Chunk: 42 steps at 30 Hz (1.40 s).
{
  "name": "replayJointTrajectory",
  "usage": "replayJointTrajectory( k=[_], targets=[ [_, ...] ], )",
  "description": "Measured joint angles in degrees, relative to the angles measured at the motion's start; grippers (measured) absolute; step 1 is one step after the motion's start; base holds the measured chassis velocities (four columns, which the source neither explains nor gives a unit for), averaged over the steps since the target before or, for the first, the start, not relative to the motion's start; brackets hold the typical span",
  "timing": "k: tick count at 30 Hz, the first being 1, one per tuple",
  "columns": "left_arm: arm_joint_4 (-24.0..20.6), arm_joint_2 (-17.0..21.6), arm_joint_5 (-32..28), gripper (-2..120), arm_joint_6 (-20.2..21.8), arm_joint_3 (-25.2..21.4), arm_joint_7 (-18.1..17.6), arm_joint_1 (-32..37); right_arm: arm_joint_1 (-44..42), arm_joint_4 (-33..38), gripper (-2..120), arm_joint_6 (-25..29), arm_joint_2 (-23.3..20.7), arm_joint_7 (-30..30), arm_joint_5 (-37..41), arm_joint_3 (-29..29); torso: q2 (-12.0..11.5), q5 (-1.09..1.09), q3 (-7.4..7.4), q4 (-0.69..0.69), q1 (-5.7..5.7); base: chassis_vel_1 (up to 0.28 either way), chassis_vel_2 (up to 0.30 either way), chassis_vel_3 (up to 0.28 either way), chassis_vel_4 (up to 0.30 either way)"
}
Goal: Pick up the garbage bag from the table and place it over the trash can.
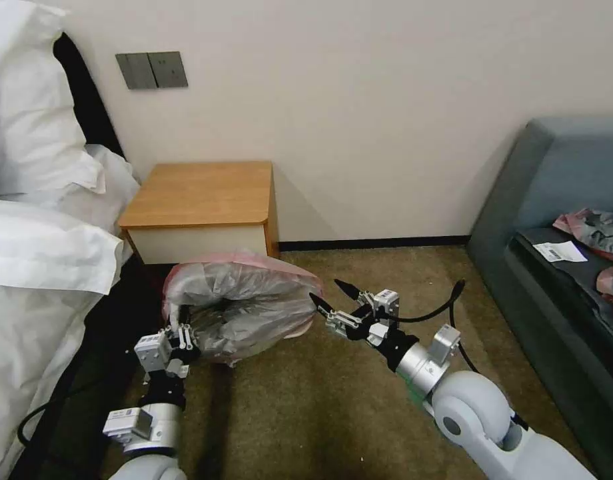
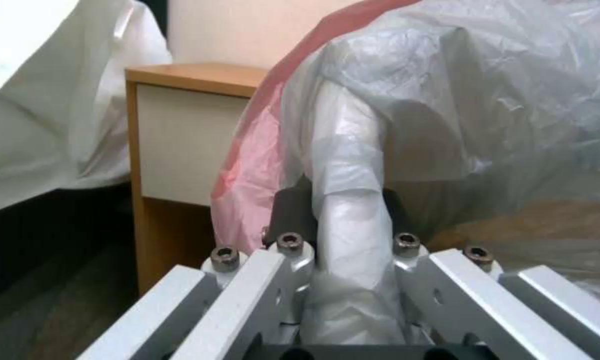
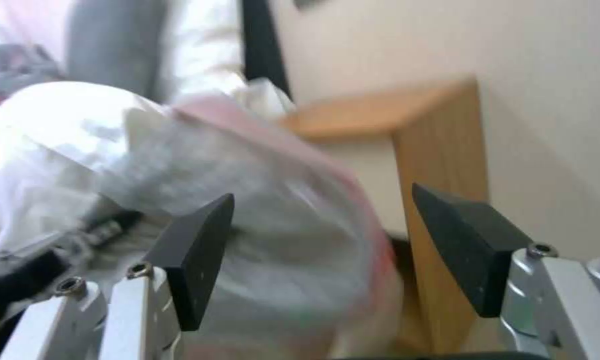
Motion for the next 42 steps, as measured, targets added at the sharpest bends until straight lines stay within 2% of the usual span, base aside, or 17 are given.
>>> replayJointTrajectory(
  k=[1, 2, 4, 5, 6, 9, 17, 22, 31, 33, 35, 36, 38, 39, 42],
  targets=[
    [0.20, 0.04, 0.61, 8, 0.06, 0.10, 0.00, -0.15, 0.07, 0.41, 74, 1.94, 0.00, -1.32, -3.55, -0.10, 0.00, 0.00, 0.00, 0.00, 0.00, 0.000, 0.000, 0.000, 0.000],
    [0.20, 0.04, 0.61, 8, 0.06, 0.10, 0.00, -0.15, 0.07, 0.41, 74, 1.94, 0.00, -1.32, -3.55, -0.10, 0.00, 0.00, 0.00, 0.00, 0.00, 0.000, 0.000, 0.000, 0.000],
    [0.60, 0.01, 2.23, 8, 0.05, 0.45, 0.08, -0.51, 1.50, 0.59, 77, 5.40, -0.14, -4.09, -11.34, -0.25, 0.00, 0.00, 0.00, 0.00, 0.00, 0.000, 0.000, 0.000, 0.000],
    [0.60, 0.01, 2.23, 8, 0.05, 0.45, 0.08, -0.51, 1.50, 0.59, 77, 5.40, -0.14, -4.09, -11.34, -0.25, 0.00, 0.00, 0.00, 0.00, 0.00, 0.000, 0.000, 0.000, 0.000],
    [0.73, -0.01, 2.92, 8, -0.03, 0.67, 0.19, -0.56, 2.54, 0.59, 80, 6.29, -0.50, -4.61, -14.52, -0.65, 0.00, 0.00, 0.00, 0.00, 0.00, 0.000, 0.000, 0.000, 0.000],
    [1.08, -0.20, 4.62, 8, -0.62, 1.22, 0.48, -0.49, 6.41, -0.40, 84, 5.94, -2.14, -2.18, -18.73, -3.02, 0.00, 0.00, 0.00, 0.00, 0.00, 0.000, 0.000, 0.000, 0.000],
    [1.43, -0.69, 8.18, 8, -2.57, 1.89, 1.17, 0.28, 12.76, -4.66, 84, 3.60, -4.42, -0.43, -19.18, -6.68, 0.00, 0.01, 0.00, 0.01, 0.00, 0.000, 0.000, 0.000, 0.000],
    [1.50, -1.39, 9.71, 8, -3.23, 2.14, 1.24, 0.52, 13.59, -5.83, 76, 2.98, -5.10, -0.46, -18.99, -8.47, 0.00, 0.01, 0.00, 0.00, 0.00, 0.000, 0.000, 0.000, 0.000],
    [1.63, -2.62, 11.42, 8, -4.09, 2.80, 1.36, 0.96, 15.23, -7.22, 75, 2.71, -5.12, -0.50, -19.20, -10.65, 0.00, 0.01, 0.00, 0.00, 0.00, 0.000, 0.000, 0.000, 0.000],
    [1.63, -2.68, 11.56, 8, -4.18, 2.84, 1.37, 1.02, 15.35, -7.36, 74, 2.71, -5.08, -0.50, -19.18, -10.70, 0.00, 0.00, 0.00, 0.00, 0.00, 0.000, 0.000, 0.000, 0.000],
    [1.65, -2.76, 12.00, 8, -4.48, 2.95, 1.39, 1.33, 15.62, -7.98, 63, 2.71, -5.04, -0.50, -19.02, -10.72, 0.00, 0.00, 0.00, 0.00, 0.00, 0.000, 0.000, 0.000, 0.000],
    [1.65, -2.76, 12.00, 8, -4.48, 2.95, 1.39, 1.33, 15.62, -7.98, 63, 2.71, -5.04, -0.50, -19.02, -10.72, 0.00, 0.00, 0.00, 0.00, 0.00, 0.000, 0.000, 0.000, 0.000],
    [1.67, -2.77, 12.21, 8, -4.60, 2.96, 1.40, 1.52, 15.59, -8.36, 52, 2.75, -5.14, -0.51, -18.74, -10.57, 0.00, 0.01, 0.00, 0.00, 0.00, 0.000, 0.000, 0.000, 0.000],
    [1.67, -2.77, 12.21, 8, -4.60, 2.96, 1.40, 1.52, 15.59, -8.36, 52, 2.75, -5.14, -0.51, -18.74, -10.57, 0.00, 0.01, 0.00, 0.00, 0.00, 0.000, 0.000, 0.000, 0.000],
    [1.67, -2.77, 12.26, 8, -4.61, 2.97, 1.41, 1.53, 15.14, -8.64, 38, 2.86, -5.34, -0.47, -18.37, -10.17, 0.00, 0.00, 0.00, 0.00, 0.00, 0.000, 0.000, 0.000, 0.000]
  ],
)
